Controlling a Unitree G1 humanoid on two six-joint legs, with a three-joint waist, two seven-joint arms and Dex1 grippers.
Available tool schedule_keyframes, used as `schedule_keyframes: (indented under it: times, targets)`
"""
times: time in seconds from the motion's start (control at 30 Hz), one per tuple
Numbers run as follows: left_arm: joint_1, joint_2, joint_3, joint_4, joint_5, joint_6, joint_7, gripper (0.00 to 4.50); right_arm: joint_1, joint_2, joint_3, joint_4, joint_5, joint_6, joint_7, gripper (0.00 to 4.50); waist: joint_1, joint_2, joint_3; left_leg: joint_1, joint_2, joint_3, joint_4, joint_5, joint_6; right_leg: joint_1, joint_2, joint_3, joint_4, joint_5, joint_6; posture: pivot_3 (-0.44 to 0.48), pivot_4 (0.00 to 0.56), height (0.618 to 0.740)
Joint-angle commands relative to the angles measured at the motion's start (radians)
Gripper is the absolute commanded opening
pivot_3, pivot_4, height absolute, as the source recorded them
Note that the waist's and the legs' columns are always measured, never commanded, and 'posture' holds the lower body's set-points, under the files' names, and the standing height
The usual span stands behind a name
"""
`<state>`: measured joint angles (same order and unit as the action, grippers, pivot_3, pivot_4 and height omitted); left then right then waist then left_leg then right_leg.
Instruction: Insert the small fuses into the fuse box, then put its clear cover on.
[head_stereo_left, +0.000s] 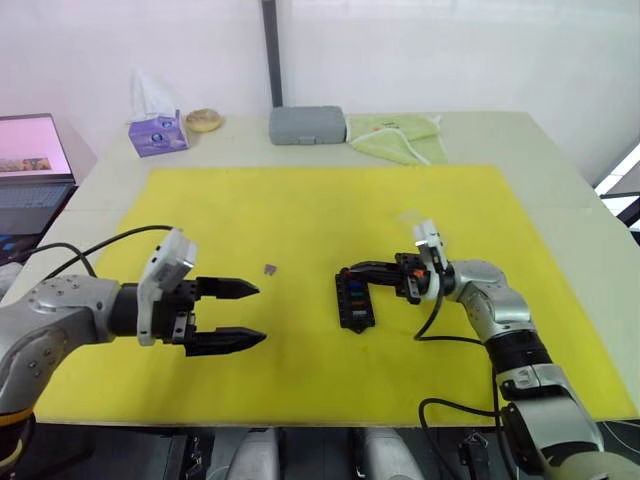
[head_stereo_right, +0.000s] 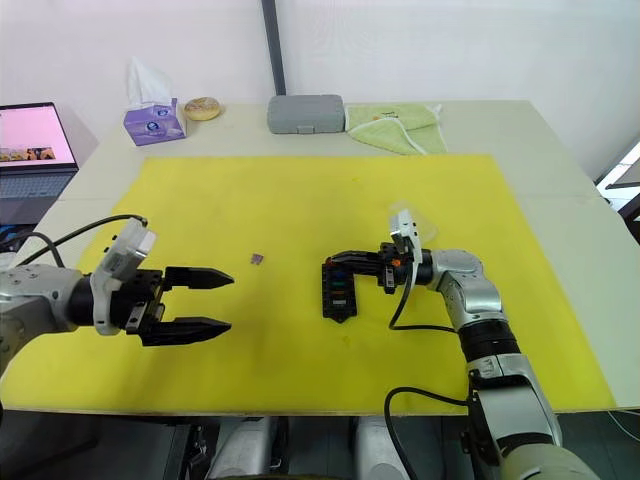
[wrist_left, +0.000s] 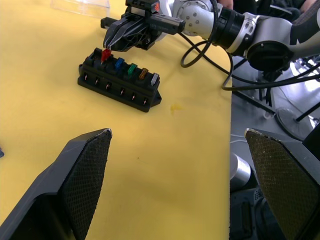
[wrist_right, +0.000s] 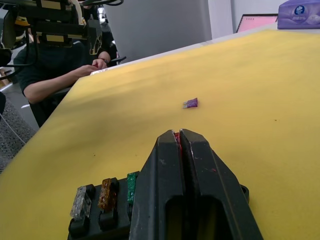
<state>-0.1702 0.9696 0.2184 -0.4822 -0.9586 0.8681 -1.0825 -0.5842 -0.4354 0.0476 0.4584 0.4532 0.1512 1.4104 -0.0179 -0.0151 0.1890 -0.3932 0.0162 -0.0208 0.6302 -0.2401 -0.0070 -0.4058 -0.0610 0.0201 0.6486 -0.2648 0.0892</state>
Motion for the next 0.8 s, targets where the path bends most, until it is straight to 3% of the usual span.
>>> schedule_keyframes:
  times: [0.03, 0.8]
  targets:
    - [0.004, 0.005, 0.034, -0.024, -0.017, -0.009, 0.003, 4.5, -0.009, -0.008, -0.03, -0.005, 0.012, 0.008, 0.007, 0.01, 0.0, 0.0, 0.0, 0.0, 0.0, 0.0, 0.0, 0.0, 0.0, 0.0, 0.0, 0.0, 0.0, 0.0, 0.0, 0.0, 0.15, 0.74]
    - [0.046, 0.048, 0.075, 0.066, 0.007, -0.06, -0.085, 4.5, -0.001, -0.023, -0.043, -0.061, 0.025, 0.068, 0.01, 0.01, -0.001, 0.0, 0.0, 0.0, 0.0, 0.0, 0.0, 0.0, 0.0, 0.0, 0.0, 0.0, 0.0, 0.0, 0.0, 0.0, 0.15, 0.74]
